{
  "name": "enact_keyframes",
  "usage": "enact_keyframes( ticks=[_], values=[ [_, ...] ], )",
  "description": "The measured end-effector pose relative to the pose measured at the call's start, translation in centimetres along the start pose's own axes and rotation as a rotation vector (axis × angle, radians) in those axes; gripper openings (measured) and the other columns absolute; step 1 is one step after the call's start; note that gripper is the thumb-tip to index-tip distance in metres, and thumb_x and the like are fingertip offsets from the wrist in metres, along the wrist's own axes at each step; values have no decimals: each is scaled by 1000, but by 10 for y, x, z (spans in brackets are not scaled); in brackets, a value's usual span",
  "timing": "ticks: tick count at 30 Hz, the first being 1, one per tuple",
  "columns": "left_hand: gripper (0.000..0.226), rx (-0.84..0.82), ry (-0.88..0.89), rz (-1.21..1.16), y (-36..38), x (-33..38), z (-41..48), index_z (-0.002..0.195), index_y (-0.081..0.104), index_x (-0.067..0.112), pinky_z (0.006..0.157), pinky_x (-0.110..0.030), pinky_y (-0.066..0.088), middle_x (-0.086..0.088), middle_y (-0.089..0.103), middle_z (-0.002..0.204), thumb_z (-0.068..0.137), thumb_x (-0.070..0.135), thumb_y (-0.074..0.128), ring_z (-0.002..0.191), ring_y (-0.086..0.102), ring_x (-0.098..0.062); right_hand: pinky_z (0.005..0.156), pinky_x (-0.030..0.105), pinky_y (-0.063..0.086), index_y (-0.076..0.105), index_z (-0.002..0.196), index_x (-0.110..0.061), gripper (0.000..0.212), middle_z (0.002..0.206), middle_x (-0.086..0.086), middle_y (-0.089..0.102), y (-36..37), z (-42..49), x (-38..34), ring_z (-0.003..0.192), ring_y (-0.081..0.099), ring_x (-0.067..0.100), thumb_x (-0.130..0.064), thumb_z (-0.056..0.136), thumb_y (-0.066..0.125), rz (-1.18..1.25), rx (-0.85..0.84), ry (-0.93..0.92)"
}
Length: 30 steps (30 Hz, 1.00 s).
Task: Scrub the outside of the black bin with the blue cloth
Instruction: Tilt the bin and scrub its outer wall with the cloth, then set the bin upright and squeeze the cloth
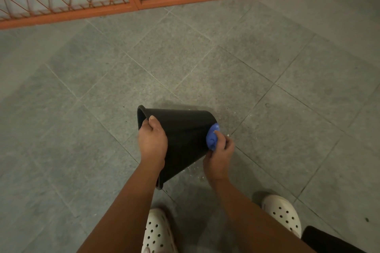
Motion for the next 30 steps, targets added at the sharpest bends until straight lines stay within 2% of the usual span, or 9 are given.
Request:
enact_keyframes(
  ticks=[2, 6, 10, 14, 16, 18, 22, 27, 30],
  values=[
    [32, 10, 13, -12, -1, -1, 2, 94, 54, 15, 61, -22, 38, 1, 50, 74, 102, 34, 30, 68, 49, -8, 76, 4, 33, 45, 132, -25, 41, 129, -2, 39, -6, 9, 6, 111, 41, 11, -16, 92, 47, -4, -15, 74],
    [33, 7, 41, 7, -1, -1, 4, 87, 52, 13, 57, -24, 37, 3, 44, 67, 102, 33, 30, 60, 44, -8, 83, 24, 35, 44, 133, -26, 53, 128, 11, 37, -9, 22, 6, 110, 43, 26, -4, 85, 53, -130, -75, 92],
    [38, -8, 117, 43, -5, 4, 4, 104, 59, 12, 74, -31, 46, 1, 57, 80, 102, 36, 30, 79, 57, -15, 92, 26, 40, 41, 136, -20, 59, 128, 15, 36, -10, 31, 8, 110, 47, 25, 2, 83, 55, -276, -78, 70],
    [34, -75, 197, 51, -7, 15, 2, 115, 59, 19, 87, -32, 46, 5, 62, 92, 101, 36, 32, 90, 59, -9, 95, 37, 45, 49, 132, -24, 54, 124, 14, 38, -10, 27, 2, 108, 46, 27, -1, 84, 56, -304, -108, -14],
    [37, -114, 266, 89, -6, 24, -1, 125, 56, 21, 90, -29, 46, 9, 63, 99, 101, 37, 32, 95, 58, -5, 97, 37, 45, 46, 136, -21, 58, 126, 14, 39, -10, 25, -2, 111, 47, 27, 1, 84, 57, -363, -115, -112],
    [37, -144, 341, 149, -4, 32, -5, 127, 56, 23, 83, -20, 45, 14, 62, 93, 101, 36, 32, 88, 57, 2, 97, 35, 43, 43, 137, -20, 58, 128, 14, 41, -12, 27, -5, 115, 45, 28, 0, 84, 56, -367, -140, -84],
    [40, -190, 524, 324, 2, 42, -16, 137, 48, 27, 73, -9, 42, 15, 60, 91, 101, 36, 33, 78, 54, 10, 86, 34, 47, 49, 120, -10, 40, 117, 12, 51, -15, 34, -12, 105, 50, 26, 0, 82, 60, -348, -128, -103],
    [50, -211, 638, 530, 15, 36, -29, 147, 33, 21, 72, -37, 57, -3, 67, 84, 100, 40, 30, 71, 65, -15, 72, 26, 37, 53, 109, -10, 26, 110, 12, 52, -3, 42, -11, 95, 51, 24, -6, 85, 59, -361, -189, -112],
    [53, -228, 655, 694, 25, 26, -33, 149, 26, 20, 63, -31, 54, -1, 63, 73, 100, 41, 26, 61, 59, -13, 71, 26, 37, 52, 108, -11, 24, 110, 12, 52, 6, 44, -6, 94, 52, 26, -9, 85, 59, -329, -237, -76]
  ],
)
Point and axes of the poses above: each hand's wrist, its own z-axis towards the middle knuckle, its own y-axis out of the palm, x = y × z, the point moved 6 cm from there along z, towards the middle knuckle
